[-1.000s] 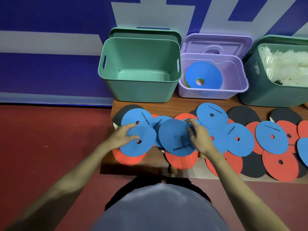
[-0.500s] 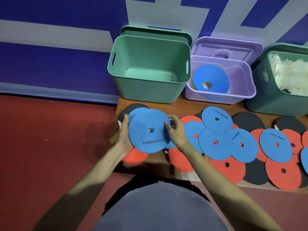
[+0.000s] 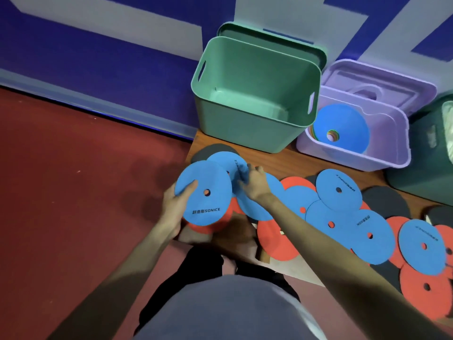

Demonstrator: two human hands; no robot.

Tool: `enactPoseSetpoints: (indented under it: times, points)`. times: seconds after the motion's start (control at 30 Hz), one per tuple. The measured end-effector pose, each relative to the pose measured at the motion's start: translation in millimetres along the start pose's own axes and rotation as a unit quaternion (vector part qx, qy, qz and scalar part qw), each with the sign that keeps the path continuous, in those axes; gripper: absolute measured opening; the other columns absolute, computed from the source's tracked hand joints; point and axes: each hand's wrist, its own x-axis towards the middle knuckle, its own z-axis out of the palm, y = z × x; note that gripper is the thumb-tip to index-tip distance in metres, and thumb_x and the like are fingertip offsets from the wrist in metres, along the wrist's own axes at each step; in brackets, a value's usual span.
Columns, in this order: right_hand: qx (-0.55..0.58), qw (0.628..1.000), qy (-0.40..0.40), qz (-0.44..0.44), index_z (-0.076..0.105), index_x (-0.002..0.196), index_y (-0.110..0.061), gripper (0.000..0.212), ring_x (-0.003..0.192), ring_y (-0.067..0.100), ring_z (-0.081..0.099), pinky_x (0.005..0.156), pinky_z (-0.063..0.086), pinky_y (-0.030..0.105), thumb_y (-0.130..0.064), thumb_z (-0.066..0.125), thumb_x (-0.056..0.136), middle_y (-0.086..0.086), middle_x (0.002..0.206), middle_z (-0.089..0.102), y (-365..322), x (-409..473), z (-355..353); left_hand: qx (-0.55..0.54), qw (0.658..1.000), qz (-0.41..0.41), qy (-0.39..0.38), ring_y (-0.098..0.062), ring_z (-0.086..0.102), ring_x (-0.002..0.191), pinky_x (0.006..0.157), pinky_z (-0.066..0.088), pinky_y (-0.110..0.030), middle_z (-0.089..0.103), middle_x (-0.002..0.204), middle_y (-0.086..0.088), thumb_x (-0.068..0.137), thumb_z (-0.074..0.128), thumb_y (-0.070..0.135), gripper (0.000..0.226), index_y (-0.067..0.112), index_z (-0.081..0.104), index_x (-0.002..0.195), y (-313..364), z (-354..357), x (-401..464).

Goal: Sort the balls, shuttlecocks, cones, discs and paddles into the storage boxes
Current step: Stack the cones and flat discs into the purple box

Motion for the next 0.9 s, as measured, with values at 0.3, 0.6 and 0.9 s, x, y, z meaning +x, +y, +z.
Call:
enactPoseSetpoints:
  times: [0.3,0.6,0.9]
  points:
    - [-0.070,0.995,0.021,0.070,0.045,0.120,0.002,0.075,0.121,0.034,0.035,0.100,0.037,0.036,-0.036,0.083,0.069,0.019,0.128,0.035,-13.1,27.7,17.2,-0.024,0.997,-0.016,0.067,-0.018,0.069,0.090,0.080,0.056,-0.034,0.073,0.098,-0.003,0.087,0.070,0.021,0.016,0.015,0.070,0.102,7.6,-1.9,4.0]
    - [-0.069,0.992,0.101,0.022,0.043,0.107,0.000,0.051,0.107,0.037,0.045,0.087,0.039,0.040,-0.020,0.077,0.074,0.019,0.115,0.044,-8.2,29.2,14.4,-0.036,0.996,-0.018,0.074,-0.013,0.069,0.084,0.071,0.055,-0.027,0.073,0.093,0.001,0.089,0.067,0.022,0.013,0.018,0.070,0.101,10.1,1.4,2.8]
    - [0.126,0.965,0.224,-0.059,0.038,0.109,-0.006,0.031,0.067,0.033,0.049,0.057,0.034,0.036,0.009,0.039,0.083,0.010,0.079,0.056,-6.9,-19.9,-32.8,-0.063,0.989,-0.066,0.114,-0.022,0.069,0.093,0.081,0.057,-0.037,0.072,0.104,-0.005,0.090,0.064,0.038,0.033,0.013,0.067,0.112,9.1,-2.0,1.7]
